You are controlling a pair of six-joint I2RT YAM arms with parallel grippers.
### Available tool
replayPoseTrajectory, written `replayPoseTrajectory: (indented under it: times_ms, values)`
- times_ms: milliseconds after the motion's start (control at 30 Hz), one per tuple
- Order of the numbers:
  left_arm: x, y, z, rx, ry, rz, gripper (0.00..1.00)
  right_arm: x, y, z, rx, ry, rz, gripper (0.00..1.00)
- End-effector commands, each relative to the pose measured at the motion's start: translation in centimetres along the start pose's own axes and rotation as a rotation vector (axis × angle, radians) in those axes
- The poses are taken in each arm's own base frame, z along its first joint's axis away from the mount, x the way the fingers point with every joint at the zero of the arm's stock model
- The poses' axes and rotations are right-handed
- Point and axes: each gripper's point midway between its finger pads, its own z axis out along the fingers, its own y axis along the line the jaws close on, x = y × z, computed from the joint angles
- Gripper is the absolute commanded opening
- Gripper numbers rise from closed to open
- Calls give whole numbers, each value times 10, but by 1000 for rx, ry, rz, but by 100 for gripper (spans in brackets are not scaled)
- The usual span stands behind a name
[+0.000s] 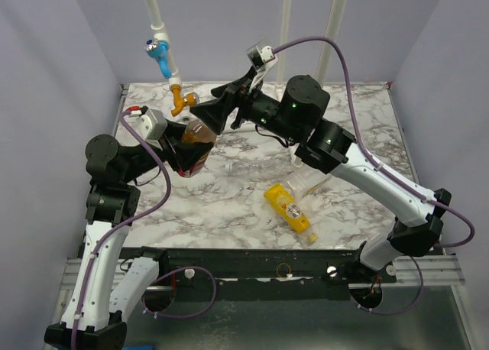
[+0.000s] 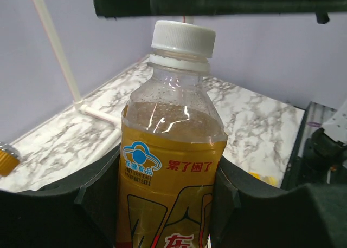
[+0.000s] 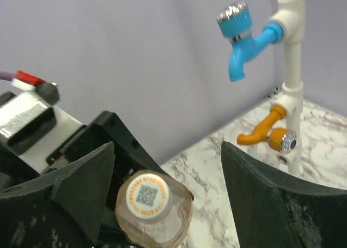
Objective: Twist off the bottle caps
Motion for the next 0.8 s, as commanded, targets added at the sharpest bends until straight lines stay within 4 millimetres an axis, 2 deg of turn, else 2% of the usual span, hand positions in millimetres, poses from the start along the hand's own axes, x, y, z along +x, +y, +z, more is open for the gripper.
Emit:
replayPoseTrajectory:
  times_ms: [0,267,433,700,767]
  values:
    - [7,26,-4,-133,6,86,22,33,-16,1,81,93,37,80]
    - [14,34,-4,-167,20,70,22,37,-14,5,65,91,58,64]
    - [15,36,-3,-170,23,59,22,45,-13,9,57,104,71,46]
    - [12,35,-2,-170,18,33,22,48,-15,14,60,102,78,46]
    - [12,35,-2,-170,18,29,22,47,-15,15,59,100,78,40]
